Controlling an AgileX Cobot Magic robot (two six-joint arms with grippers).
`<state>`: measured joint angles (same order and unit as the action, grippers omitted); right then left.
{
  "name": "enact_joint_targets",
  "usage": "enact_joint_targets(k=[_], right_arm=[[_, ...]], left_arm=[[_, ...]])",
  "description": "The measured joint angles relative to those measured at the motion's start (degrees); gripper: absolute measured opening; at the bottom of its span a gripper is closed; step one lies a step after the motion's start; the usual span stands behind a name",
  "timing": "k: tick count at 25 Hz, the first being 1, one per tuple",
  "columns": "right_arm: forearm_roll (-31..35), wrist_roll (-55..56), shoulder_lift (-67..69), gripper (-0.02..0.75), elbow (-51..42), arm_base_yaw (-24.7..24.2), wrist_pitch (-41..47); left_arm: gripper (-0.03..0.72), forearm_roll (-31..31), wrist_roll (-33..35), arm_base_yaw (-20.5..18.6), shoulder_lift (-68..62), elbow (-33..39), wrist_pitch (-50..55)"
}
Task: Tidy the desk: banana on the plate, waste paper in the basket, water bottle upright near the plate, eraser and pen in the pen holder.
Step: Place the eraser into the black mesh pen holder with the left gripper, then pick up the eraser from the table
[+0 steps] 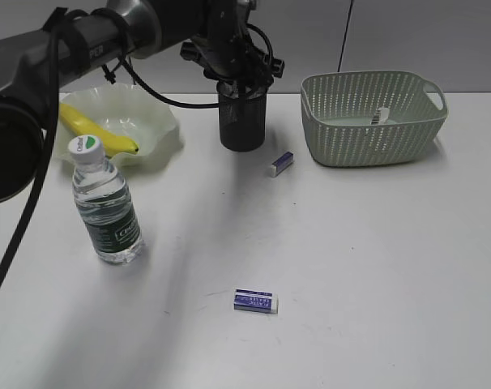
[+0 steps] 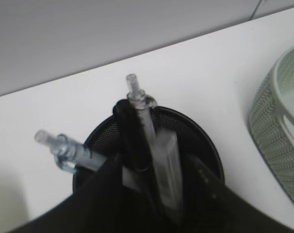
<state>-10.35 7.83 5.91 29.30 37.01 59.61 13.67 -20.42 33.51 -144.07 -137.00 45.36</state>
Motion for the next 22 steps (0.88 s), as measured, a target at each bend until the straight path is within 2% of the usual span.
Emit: enact_joint_targets(k=[2,5,12,22], right_arm=[[0.0,0.0,0.0,0.321,0.0,0.0,0.0],[0.0,0.0,0.0,0.321,0.0,0.0,0.0],[0.0,0.0,0.0,0.321,0.0,0.0,0.0],[0.0,0.0,0.0,0.321,0.0,0.0,0.0]], left_arm=[[0.368,-0.1,0.0,0.1,0.0,0.0,0.0],[0.397,-0.1,0.0,0.2,0.6,0.0,0.0],[0.404,-0.2,0.0,0.5,8.1,0.0,5.7],[0.403,0.0,1.1,0.5,23.5,0.0,23.8]])
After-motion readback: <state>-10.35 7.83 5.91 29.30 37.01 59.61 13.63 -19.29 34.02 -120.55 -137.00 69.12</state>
